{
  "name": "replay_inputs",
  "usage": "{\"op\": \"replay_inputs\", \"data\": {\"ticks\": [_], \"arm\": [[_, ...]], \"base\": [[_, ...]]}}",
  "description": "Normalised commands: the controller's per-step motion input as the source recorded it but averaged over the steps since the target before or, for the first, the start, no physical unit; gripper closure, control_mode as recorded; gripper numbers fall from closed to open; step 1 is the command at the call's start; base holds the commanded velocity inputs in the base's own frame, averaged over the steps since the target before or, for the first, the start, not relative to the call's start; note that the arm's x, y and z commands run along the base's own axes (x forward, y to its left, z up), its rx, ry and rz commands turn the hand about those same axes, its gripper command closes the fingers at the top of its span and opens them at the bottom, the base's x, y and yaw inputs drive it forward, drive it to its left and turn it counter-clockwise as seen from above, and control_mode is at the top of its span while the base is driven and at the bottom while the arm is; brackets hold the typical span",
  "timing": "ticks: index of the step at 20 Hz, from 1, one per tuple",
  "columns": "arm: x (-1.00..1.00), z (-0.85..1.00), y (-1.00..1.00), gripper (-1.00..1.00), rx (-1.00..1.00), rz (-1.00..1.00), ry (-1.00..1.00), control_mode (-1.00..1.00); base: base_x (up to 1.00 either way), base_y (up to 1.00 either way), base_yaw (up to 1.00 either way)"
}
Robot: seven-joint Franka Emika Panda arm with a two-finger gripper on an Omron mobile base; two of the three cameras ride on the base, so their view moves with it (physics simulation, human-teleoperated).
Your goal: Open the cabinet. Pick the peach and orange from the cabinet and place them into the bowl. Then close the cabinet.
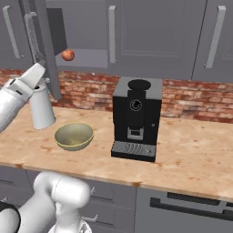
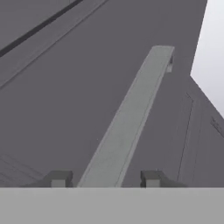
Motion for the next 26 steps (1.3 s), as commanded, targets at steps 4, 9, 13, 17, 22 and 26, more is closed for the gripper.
{"op": "replay_inputs", "data": {"ticks": [4,9,13,17,22,26], "arm": [[-0.80,0.02,0.00,-1.00,0.00,-0.05,-0.12,-1.00],[-1.00,0.08,0.10,-1.00,0.04,-0.21,-0.08,-1.00],[-1.00,0.21,-0.01,-1.00,0.12,-0.29,0.00,-1.00],[-1.00,0.05,-0.27,-1.00,0.13,-0.29,0.00,-1.00],[-0.31,0.01,-0.03,-1.00,0.00,-0.04,-0.03,-1.00],[-0.74,0.06,-0.16,-1.00,0.07,-0.05,-0.34,-1.00]], "base": [[0.00,0.00,0.00],[0.00,0.00,0.00],[0.00,0.00,0.00],[0.00,0.00,0.00],[0.00,0.00,0.00],[0.00,0.00,0.00]]}}
